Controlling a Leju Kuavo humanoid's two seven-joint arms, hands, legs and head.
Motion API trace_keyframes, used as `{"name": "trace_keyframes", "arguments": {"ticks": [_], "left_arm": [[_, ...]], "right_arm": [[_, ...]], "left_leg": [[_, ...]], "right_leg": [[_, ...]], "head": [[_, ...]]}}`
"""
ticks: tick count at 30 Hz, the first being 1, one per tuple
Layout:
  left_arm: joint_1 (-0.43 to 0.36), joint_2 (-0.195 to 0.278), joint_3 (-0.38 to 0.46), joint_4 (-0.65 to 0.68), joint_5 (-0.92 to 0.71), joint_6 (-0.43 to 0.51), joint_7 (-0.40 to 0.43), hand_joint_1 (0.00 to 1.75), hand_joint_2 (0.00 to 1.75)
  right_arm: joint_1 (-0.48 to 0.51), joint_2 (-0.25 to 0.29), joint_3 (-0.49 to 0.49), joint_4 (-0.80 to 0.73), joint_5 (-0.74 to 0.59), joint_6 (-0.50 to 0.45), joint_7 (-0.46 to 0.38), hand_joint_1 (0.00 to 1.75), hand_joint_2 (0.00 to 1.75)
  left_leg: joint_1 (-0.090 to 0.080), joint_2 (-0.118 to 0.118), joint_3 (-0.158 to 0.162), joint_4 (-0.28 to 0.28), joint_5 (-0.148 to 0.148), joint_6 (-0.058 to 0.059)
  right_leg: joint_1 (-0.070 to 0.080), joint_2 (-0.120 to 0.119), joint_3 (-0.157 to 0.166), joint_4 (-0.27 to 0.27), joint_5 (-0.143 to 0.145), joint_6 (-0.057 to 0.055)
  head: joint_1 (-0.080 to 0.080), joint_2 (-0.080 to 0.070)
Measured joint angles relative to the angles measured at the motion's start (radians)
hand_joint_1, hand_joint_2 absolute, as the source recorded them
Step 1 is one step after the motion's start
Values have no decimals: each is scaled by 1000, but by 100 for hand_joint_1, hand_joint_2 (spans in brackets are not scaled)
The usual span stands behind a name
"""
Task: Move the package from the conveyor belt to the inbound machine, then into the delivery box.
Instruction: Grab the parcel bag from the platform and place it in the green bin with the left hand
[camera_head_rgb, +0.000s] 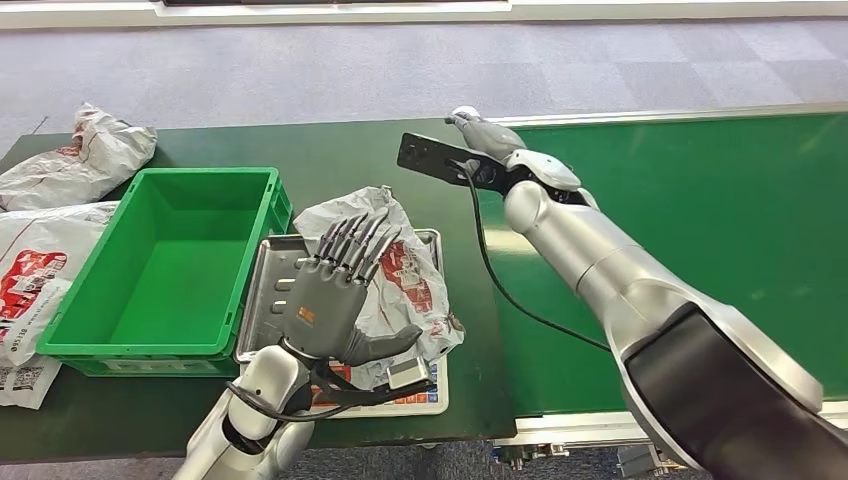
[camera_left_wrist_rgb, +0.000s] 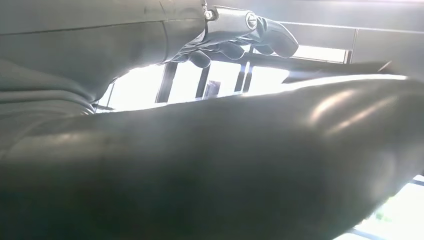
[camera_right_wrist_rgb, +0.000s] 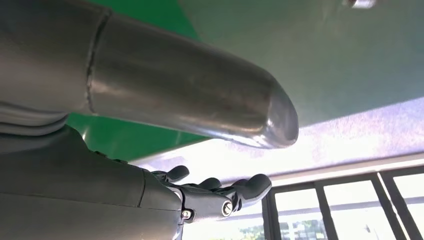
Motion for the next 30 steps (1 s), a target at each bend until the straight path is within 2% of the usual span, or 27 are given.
{"name": "trace_keyframes", "arguments": {"ticks": [4,7,9,13,15,17,19,20,22,24,25,27,28,30], "left_arm": [[31,14,2,-4,-18,36,14,0,0],[45,19,13,-12,-75,45,55,0,0],[45,22,24,-11,-125,29,84,0,0],[-24,52,41,46,-145,-8,93,0,0],[-91,86,50,101,-120,-15,64,0,87],[-178,129,53,168,-69,-55,10,0,175],[-286,172,47,249,7,-138,-52,0,175],[-345,193,39,292,48,-183,-78,0,175],[-455,232,13,368,112,-255,-109,0,87],[-553,258,-27,434,143,-302,-115,0,0],[-597,266,-51,464,150,-322,-112,0,0],[-676,272,-108,524,158,-350,-102,0,0],[-709,270,-138,552,159,-356,-95,0,0],[-762,261,-197,610,157,-357,-79,0,0]], "right_arm": [[-70,-31,-7,-2,78,-25,42,0,0],[-148,-60,8,-6,241,-28,121,0,0],[-215,-89,34,-17,351,12,147,0,0],[-327,-189,61,-95,447,115,107,0,0],[-348,-281,62,-190,448,183,81,0,0],[-327,-412,58,-333,404,267,64,0,0],[-248,-591,42,-534,297,312,68,0,0],[-186,-697,26,-654,224,306,79,0,0],[-38,-907,-21,-888,86,254,111,0,0],[129,-1092,-85,-1091,6,185,144,0,0],[219,-1169,-124,-1179,-10,149,159,0,0],[417,-1288,-222,-1329,-4,80,177,0,0],[527,-1328,-283,-1393,19,60,175,0,0],[764,-1367,-433,-1503,105,65,141,0,0]], "left_leg": [[-1,0,0,0,0,0],[-1,-2,-1,1,0,0],[-1,-3,-1,1,0,1],[-2,-6,-2,2,1,1],[-2,-10,-2,3,2,1],[-1,-16,-1,6,2,1],[1,-23,-1,9,2,1],[4,-26,-2,10,2,1],[7,-30,-3,11,2,2],[8,-30,-6,11,0,4],[7,-28,-7,11,-1,4],[8,-22,-7,10,-3,6],[8,-19,-6,10,-3,6],[8,-15,-6,9,-4,6]], "right_leg": [[-1,0,0,0,0,0],[-1,-1,0,0,0,0],[-1,-1,-1,0,0,0],[-1,-5,0,0,0,0],[1,-9,1,-1,0,0],[4,-15,4,-1,0,0],[7,-21,9,-3,0,0],[9,-24,11,-5,0,0],[10,-29,13,-7,0,1],[9,-29,11,-7,0,1],[9,-27,10,-7,0,1],[8,-21,8,-7,-1,2],[8,-19,8,-7,-1,2],[8,-16,8,-7,-1,2]], "head": [[0,0],[0,0],[0,0],[0,0],[0,0],[0,0],[0,0],[0,0],[0,0],[1,0],[0,0],[0,0],[0,0],[0,0]]}}
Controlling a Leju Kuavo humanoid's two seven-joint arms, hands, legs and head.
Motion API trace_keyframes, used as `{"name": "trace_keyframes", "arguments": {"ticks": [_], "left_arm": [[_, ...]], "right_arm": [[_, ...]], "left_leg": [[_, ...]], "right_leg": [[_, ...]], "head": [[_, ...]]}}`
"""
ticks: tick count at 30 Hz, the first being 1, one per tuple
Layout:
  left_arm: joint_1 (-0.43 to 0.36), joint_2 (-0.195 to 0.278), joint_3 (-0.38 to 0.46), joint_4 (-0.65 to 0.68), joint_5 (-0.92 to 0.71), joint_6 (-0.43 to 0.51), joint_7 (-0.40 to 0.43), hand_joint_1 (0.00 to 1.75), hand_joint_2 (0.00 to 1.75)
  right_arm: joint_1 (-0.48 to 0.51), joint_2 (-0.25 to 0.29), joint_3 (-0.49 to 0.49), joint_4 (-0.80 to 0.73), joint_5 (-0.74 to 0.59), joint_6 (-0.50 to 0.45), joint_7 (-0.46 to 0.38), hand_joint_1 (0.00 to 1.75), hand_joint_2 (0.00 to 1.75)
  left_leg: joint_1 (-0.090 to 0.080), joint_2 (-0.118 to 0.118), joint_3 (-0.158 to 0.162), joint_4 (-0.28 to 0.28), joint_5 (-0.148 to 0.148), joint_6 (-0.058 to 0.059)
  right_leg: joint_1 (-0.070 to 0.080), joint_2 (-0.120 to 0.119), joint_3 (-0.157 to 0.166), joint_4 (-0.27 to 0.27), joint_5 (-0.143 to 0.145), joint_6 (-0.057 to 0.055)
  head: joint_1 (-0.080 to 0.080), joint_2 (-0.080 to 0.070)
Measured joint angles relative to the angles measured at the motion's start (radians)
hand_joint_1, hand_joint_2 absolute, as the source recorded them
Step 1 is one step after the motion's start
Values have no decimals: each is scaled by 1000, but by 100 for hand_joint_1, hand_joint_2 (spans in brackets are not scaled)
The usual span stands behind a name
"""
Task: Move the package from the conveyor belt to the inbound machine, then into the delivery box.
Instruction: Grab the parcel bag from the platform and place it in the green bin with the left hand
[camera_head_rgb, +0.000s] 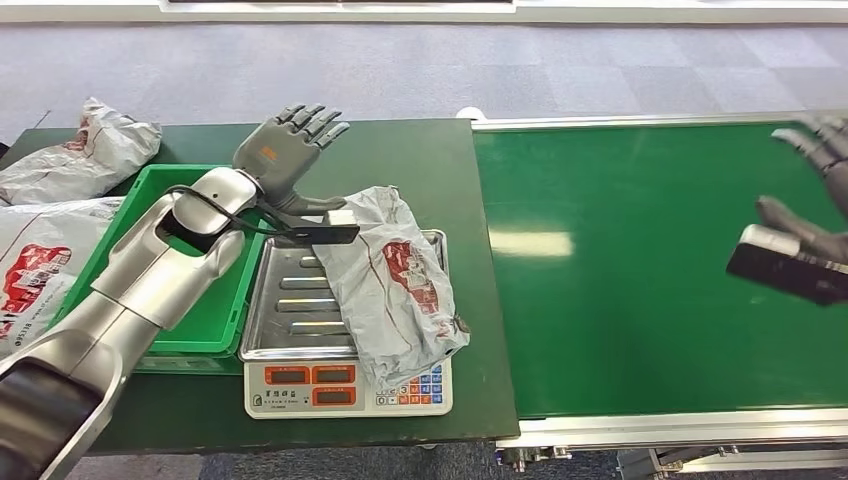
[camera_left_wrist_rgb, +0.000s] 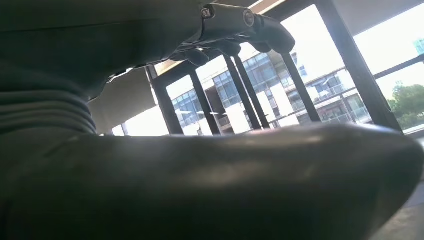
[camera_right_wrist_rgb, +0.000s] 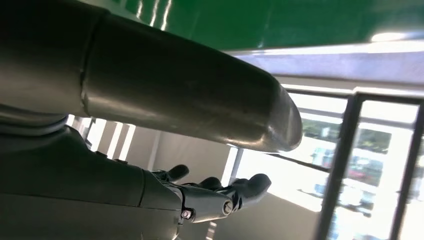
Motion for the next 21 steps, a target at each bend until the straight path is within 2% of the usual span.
{"name": "trace_keyframes", "arguments": {"ticks": [2,4,6,8,10,14,17,19,21], "left_arm": [[-38,-13,-51,58,-5,6,11,0,0],[-61,-26,-88,115,4,-1,7,0,87],[-74,-36,-111,169,35,-26,-13,0,175],[-82,-42,-123,210,71,-55,-36,0,175],[-92,-45,-130,237,101,-82,-50,0,175],[-121,-36,-141,241,171,-162,-57,0,175],[-148,-6,-153,195,236,-223,-39,0,175],[-167,19,-160,151,254,-225,-10,0,175],[-178,44,-166,106,241,-177,30,0,175]], "right_arm": [[220,9,-161,-89,108,25,-55,0,87],[388,38,-289,-158,192,30,-100,0,175],[513,67,-377,-207,229,29,-121,0,175],[597,81,-445,-239,227,35,-126,0,175],[638,88,-498,-256,209,48,-128,0,175],[667,93,-564,-264,164,87,-132,0,175],[669,95,-584,-263,150,100,-134,0,175],[669,98,-586,-260,149,102,-137,0,175],[669,103,-585,-256,158,101,-139,0,175]], "left_leg": [[-1,2,1,-1,0,0],[-1,2,2,-2,1,-1],[-1,2,3,-2,2,-2],[-2,3,3,-3,2,-2],[-3,5,3,-3,3,-2],[-3,6,3,-2,3,-2],[-4,7,2,-2,3,-2],[-4,8,2,-2,3,-2],[-4,8,2,-2,3,-2]], "right_leg": [[-1,1,0,0,0,0],[-1,1,-1,0,0,0],[-2,1,-1,1,0,0],[-2,2,-2,2,0,0],[-3,4,-3,3,0,0],[-4,6,-3,3,1,0],[-4,7,-4,3,1,0],[-5,8,-4,3,1,1],[-5,9,-5,3,1,1]], "head": [[0,0],[0,0],[0,0],[0,0],[0,0],[0,0],[0,0],[0,0],[0,0]]}}
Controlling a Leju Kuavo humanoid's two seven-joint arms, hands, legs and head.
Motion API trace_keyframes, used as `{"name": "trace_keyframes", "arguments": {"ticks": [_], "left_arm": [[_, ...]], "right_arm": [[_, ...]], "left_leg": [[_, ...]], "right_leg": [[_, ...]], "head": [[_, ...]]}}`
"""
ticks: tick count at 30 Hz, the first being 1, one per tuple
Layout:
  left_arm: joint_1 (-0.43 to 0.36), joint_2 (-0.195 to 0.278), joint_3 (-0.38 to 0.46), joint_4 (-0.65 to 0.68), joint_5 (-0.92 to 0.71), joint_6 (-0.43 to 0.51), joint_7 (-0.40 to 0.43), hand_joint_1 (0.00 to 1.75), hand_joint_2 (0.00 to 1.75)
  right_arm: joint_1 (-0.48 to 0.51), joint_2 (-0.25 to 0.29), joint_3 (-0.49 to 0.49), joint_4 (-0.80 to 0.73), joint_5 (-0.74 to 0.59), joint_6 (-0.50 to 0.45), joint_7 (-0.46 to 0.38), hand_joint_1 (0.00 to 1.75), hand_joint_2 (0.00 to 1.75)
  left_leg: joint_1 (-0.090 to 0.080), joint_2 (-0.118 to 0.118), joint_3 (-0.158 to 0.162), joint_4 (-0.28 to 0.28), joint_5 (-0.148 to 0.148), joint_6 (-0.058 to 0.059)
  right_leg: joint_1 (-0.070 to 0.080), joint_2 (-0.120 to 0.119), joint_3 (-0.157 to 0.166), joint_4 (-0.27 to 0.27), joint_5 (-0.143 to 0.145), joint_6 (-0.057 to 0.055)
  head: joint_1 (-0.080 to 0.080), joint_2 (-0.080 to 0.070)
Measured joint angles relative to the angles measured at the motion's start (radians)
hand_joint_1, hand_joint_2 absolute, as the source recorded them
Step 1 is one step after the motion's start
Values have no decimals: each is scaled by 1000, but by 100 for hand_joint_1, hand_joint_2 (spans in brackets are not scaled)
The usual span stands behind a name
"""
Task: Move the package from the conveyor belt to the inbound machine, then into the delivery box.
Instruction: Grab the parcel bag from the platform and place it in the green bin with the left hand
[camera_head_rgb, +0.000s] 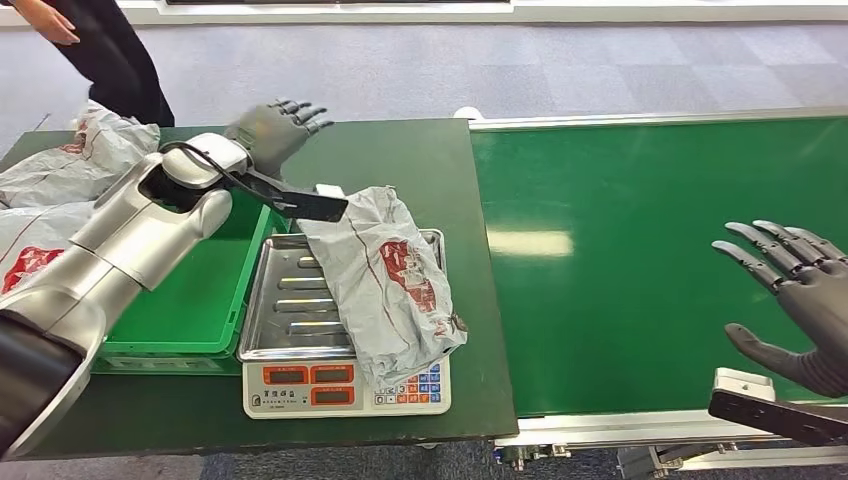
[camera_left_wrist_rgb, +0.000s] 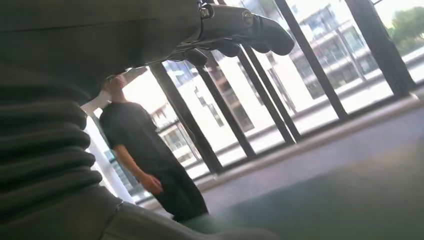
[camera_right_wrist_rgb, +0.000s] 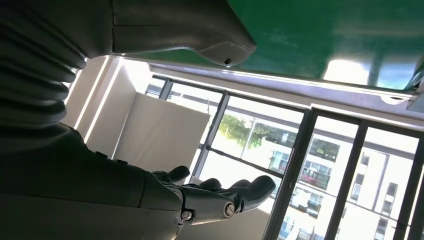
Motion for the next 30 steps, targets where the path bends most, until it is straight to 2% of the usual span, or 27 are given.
{"name": "trace_keyframes", "arguments": {"ticks": [3,6,8,12,15,17,20,24,26,30], "left_arm": [[-1,36,-6,-66,-8,78,43,0,175],[0,61,-10,-112,10,85,54,0,175],[0,69,-10,-132,80,30,54,0,175],[1,81,-4,-163,321,-157,76,0,175],[1,97,1,-180,407,-193,95,0,175],[2,108,-1,-194,375,-151,103,0,175],[10,119,-10,-222,269,-41,121,0,175],[26,125,-21,-245,237,-10,130,0,175],[30,125,-24,-250,269,-36,131,0,175],[32,126,-23,-242,442,-168,129,0,175]], "right_arm": [[7,16,7,9,29,-9,5,0,175],[18,33,15,14,48,-19,7,0,175],[33,44,16,14,54,-21,8,0,175],[108,75,-7,6,81,-30,-2,0,175],[136,102,-19,0,111,-35,-13,0,175],[143,121,-19,0,129,-37,-14,0,175],[157,147,-18,-5,151,-42,-11,0,175],[171,171,-18,-15,160,-46,-10,0,175],[173,179,-18,-17,160,-47,-10,0,175],[175,185,-18,-17,160,-47,-11,0,175]], "left_leg": [[0,-1,0,0,0,0],[0,-1,-1,0,0,0],[0,-1,0,0,0,0],[0,-1,-1,0,0,0],[0,0,0,0,0,0],[0,1,0,0,0,0],[0,0,-1,0,0,0],[0,0,-1,0,0,0],[0,1,-1,0,0,0],[-1,1,-1,0,0,0]], "right_leg": [[0,0,0,0,0,0],[0,0,0,0,0,0],[0,0,0,0,0,0],[0,-1,0,0,0,0],[0,0,-1,0,0,0],[0,1,-1,0,0,0],[0,1,-1,0,0,0],[0,1,-1,0,0,0],[0,1,-1,0,0,0],[0,1,-1,0,0,0]], "head": [[0,0],[0,0],[0,0],[0,0],[0,0],[0,0],[0,0],[0,0],[0,0],[0,0]]}}
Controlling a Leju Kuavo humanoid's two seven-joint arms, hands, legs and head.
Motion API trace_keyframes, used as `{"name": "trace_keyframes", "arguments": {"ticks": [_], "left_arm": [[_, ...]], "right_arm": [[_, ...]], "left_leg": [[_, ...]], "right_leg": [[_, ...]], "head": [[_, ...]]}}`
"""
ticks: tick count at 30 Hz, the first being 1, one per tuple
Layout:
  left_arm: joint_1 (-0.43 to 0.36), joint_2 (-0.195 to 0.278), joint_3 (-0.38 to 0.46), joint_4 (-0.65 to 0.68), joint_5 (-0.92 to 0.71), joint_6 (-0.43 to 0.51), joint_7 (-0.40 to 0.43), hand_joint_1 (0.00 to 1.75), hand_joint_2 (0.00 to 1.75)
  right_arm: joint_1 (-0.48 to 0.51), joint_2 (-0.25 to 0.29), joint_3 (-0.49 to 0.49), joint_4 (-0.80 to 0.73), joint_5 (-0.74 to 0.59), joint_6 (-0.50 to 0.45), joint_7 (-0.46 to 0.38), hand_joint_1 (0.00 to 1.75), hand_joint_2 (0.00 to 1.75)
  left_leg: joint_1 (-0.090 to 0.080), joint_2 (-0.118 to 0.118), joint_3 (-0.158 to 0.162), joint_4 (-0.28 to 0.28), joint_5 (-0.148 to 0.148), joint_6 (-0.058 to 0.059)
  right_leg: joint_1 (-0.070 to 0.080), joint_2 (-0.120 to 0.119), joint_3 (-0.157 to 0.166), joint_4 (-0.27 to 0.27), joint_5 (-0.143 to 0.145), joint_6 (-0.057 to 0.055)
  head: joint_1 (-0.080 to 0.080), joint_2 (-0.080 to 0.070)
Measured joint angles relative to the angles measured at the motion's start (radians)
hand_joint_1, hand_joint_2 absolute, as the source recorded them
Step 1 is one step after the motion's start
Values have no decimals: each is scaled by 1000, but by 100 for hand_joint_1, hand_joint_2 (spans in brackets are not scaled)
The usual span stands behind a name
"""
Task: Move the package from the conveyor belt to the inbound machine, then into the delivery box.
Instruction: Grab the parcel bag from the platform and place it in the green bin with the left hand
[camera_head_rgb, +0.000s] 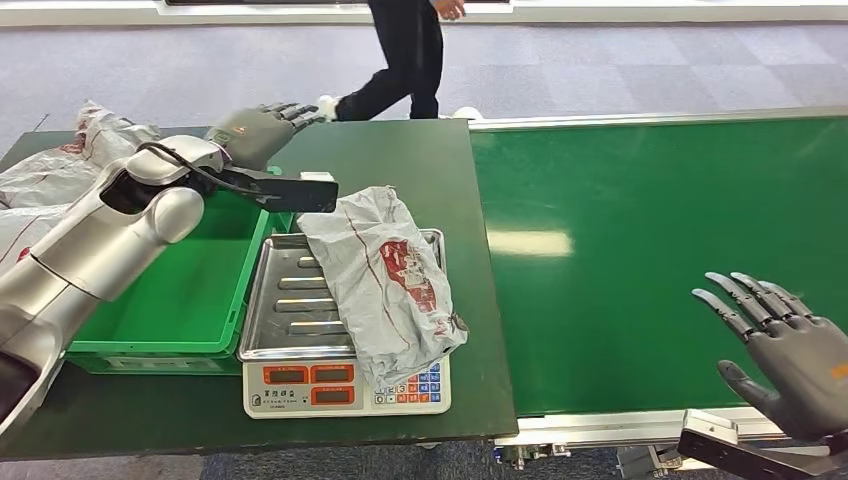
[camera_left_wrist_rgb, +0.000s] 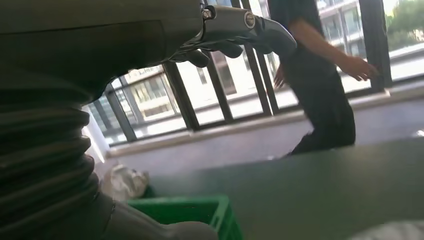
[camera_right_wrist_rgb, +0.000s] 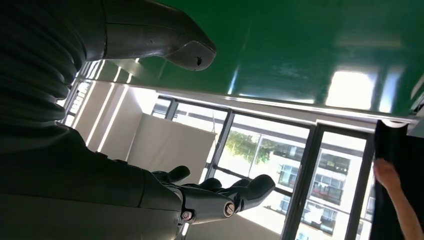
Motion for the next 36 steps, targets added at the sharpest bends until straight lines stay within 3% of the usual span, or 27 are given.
{"name": "trace_keyframes", "arguments": {"ticks": [4,7,9,13,16,20,31,36], "left_arm": [[0,1,12,27,171,-107,9,0,175],[0,3,12,35,204,-120,16,0,175],[1,3,3,31,106,-32,6,0,175],[32,-14,-38,2,-309,282,23,0,175],[93,-39,-50,-16,-486,370,35,0,175],[143,-60,-58,-26,-527,380,32,0,175],[173,-78,-57,-31,-547,373,0,0,175],[231,-124,-57,-13,-525,325,-46,0,175]], "right_arm": [[-5,5,7,2,0,1,-6,0,175],[-22,6,20,8,0,1,-13,0,175],[-27,9,27,11,11,-2,-12,0,175],[-13,44,50,12,89,-39,-2,0,175],[-8,73,82,13,130,-69,13,0,175],[-8,93,110,16,140,-76,18,0,175],[-10,114,137,22,143,-76,17,0,175],[-27,135,158,39,170,-85,2,0,175]], "left_leg": [[0,0,0,0,0,0],[0,0,0,0,0,0],[0,0,0,0,0,0],[0,-1,0,0,-1,1],[-1,-1,0,0,-1,1],[-1,1,0,0,-1,1],[-1,2,0,0,-1,1],[-2,0,0,0,-1,1]], "right_leg": [[0,0,0,0,0,0],[0,0,0,0,0,0],[0,0,0,0,0,0],[0,0,0,0,0,0],[-1,0,0,0,0,0],[-1,1,-1,0,0,0],[-1,1,0,0,0,0],[-2,0,0,0,0,1]], "head": [[0,0],[0,0],[0,0],[0,0],[0,0],[0,0],[0,0],[0,0]]}}
